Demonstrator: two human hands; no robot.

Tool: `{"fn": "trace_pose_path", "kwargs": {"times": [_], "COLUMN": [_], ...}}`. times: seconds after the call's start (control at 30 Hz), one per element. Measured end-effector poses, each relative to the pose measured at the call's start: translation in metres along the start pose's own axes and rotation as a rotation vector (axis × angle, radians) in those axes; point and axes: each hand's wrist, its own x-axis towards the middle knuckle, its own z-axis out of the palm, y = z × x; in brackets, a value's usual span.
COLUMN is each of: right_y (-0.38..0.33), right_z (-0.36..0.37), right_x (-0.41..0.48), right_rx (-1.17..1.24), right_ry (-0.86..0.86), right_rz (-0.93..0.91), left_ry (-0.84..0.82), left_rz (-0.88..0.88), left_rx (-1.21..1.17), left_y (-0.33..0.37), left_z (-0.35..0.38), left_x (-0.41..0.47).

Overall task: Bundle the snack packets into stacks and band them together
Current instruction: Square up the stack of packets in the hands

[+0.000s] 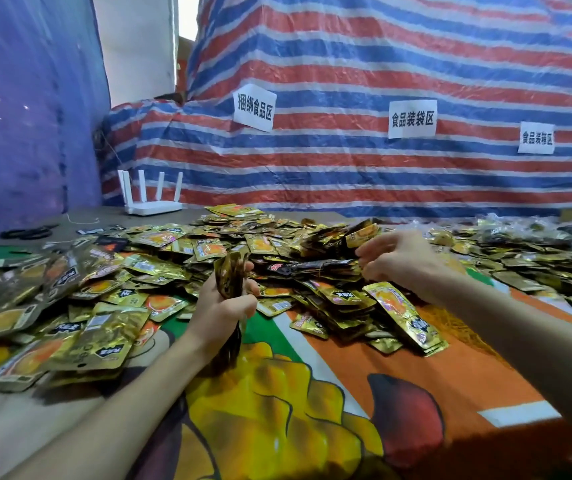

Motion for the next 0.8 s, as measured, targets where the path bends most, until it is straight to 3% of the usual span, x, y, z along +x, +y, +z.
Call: {"fn": "trace_pose_path", "kwargs": {"times": [0.13, 0.4, 0.53, 0.7, 0.8], "right_y": [-0.027, -0.035, -0.024, -0.016, -0.015], "right_z": [0.069, 0.162, 0.166, 0.164, 0.164], "right_x": [0.007, 0.016, 0.018, 0.017, 0.016], "right_rx": [0.362, 0.664, 0.640, 0.550, 0.555], "right_ry": [-0.113, -0.147, -0.176, -0.210, -0.227], "right_rz": [-0.018, -0.044, -0.115, -0.161, -0.162], "left_ry": [0.048, 0.233, 0.270, 0.064, 0.033], "left_rz": [-0.100, -0.302, -0.337, -0.435, -0.430], "left_rx": [-0.156, -0.326, -0.308, -0.369, -0.305], "left_y": [0.004, 0.007, 0.003, 0.004, 0.003], "left_z": [0.000, -0.018, -0.030, -0.037, -0.038], "left_x": [0.001, 0.011, 0.020, 0.022, 0.022]}}
